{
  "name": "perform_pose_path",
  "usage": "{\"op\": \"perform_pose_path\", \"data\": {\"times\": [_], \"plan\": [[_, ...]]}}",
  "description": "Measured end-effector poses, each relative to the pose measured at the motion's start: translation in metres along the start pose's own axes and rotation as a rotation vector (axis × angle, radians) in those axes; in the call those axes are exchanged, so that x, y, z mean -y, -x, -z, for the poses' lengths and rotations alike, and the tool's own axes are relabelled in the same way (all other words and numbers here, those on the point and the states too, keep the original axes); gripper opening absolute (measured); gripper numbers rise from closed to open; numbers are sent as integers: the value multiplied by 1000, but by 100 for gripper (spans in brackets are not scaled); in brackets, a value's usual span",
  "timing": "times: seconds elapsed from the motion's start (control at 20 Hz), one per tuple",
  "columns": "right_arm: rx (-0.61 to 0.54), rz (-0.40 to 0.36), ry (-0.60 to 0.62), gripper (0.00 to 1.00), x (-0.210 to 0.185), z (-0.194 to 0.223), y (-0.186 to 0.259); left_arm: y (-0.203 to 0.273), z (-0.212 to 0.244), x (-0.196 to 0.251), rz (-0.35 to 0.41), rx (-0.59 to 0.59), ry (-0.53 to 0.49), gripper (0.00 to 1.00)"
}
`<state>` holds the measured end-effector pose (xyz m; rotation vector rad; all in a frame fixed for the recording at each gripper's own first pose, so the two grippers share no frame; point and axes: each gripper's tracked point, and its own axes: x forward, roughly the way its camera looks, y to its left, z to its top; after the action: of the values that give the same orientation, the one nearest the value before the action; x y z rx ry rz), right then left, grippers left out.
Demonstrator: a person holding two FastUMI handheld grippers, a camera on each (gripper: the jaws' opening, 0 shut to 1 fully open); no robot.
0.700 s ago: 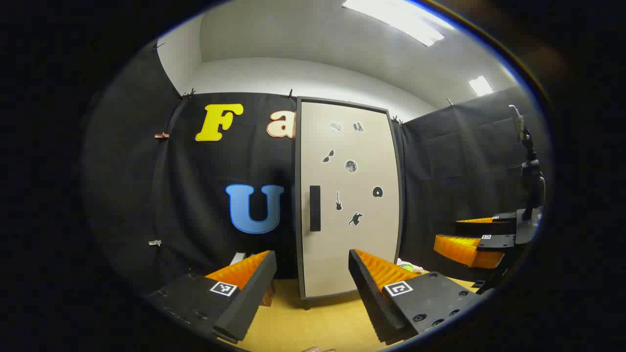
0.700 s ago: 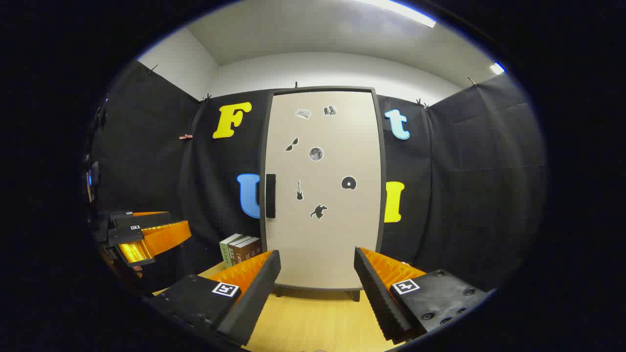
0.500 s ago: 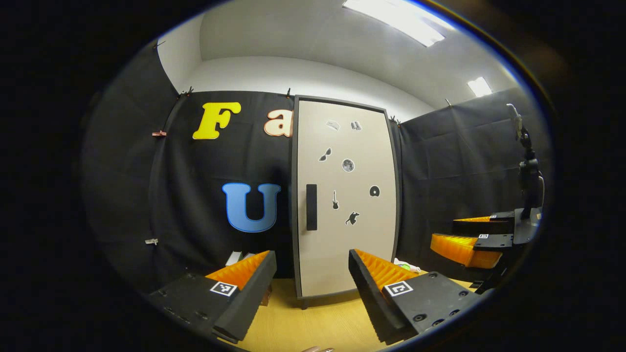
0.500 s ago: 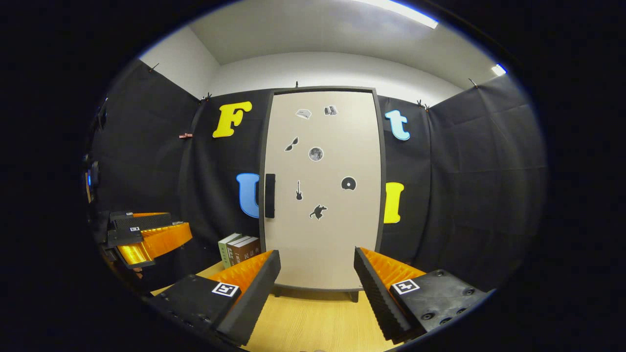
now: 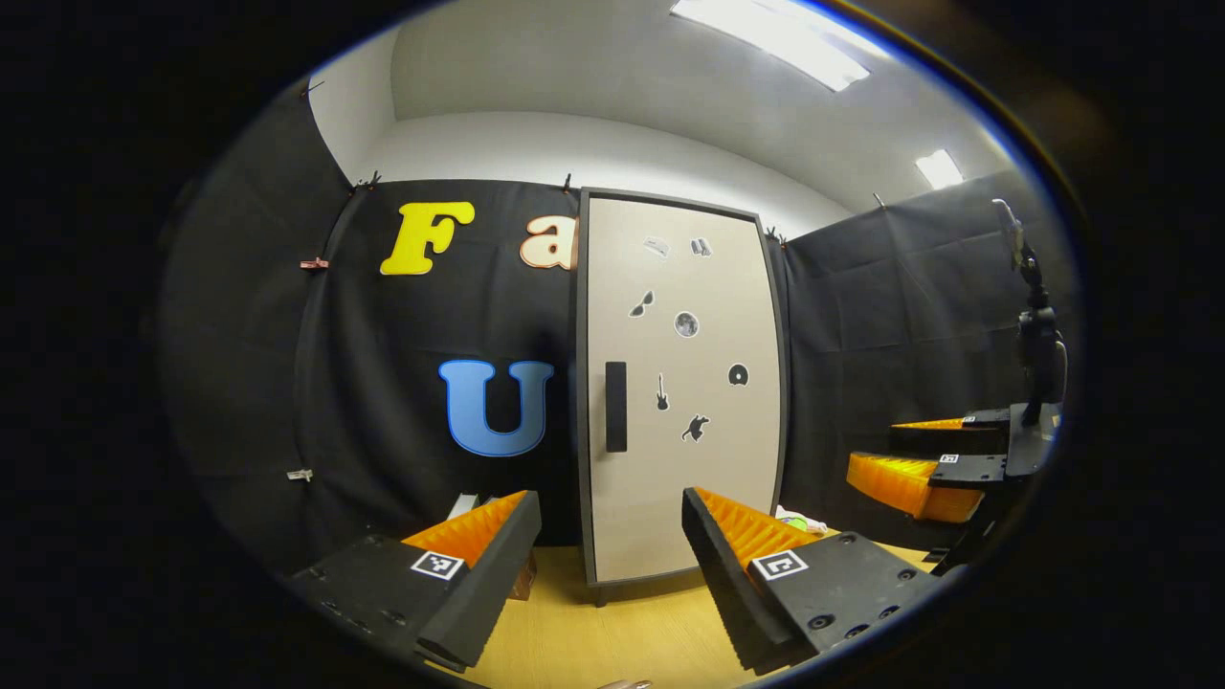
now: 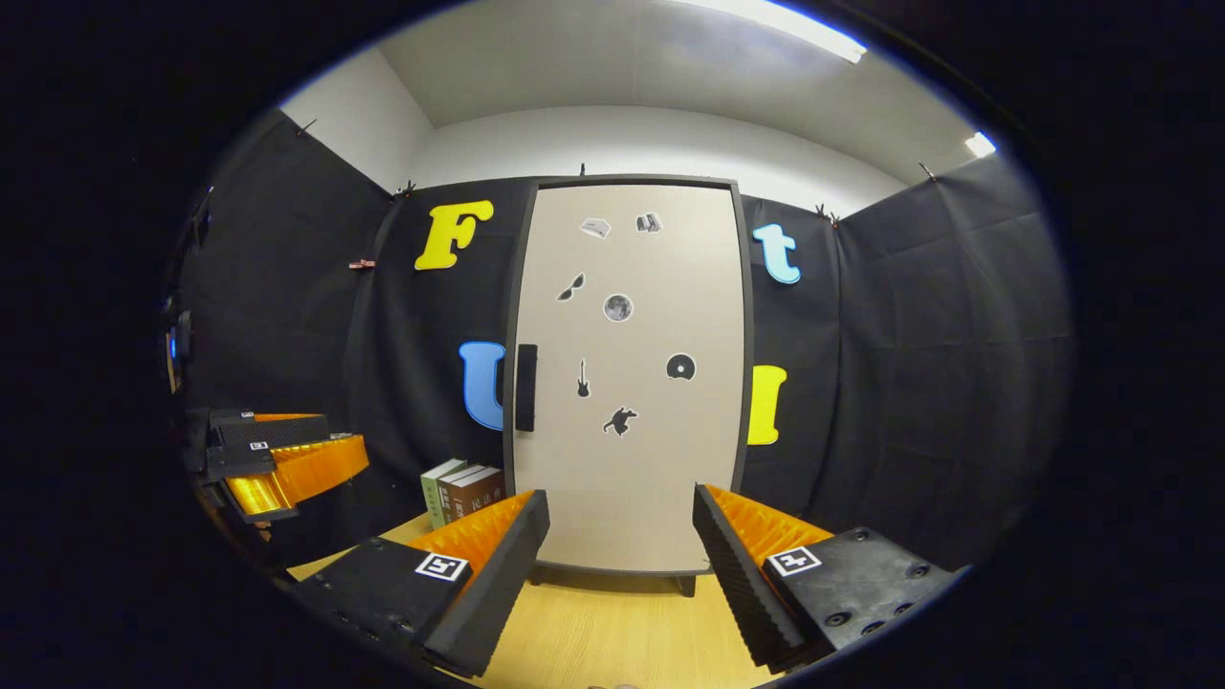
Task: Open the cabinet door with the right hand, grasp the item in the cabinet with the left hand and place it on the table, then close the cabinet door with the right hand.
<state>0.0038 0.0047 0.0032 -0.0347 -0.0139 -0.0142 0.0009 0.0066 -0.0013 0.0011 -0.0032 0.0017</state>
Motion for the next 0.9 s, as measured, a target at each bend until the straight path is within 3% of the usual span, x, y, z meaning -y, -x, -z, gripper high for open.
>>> {"op": "perform_pose_path", "data": {"times": [0.9], "plan": [[-21,32,-29,97,-43,3,2,28,3,-32,52,-18,7,94]]}}
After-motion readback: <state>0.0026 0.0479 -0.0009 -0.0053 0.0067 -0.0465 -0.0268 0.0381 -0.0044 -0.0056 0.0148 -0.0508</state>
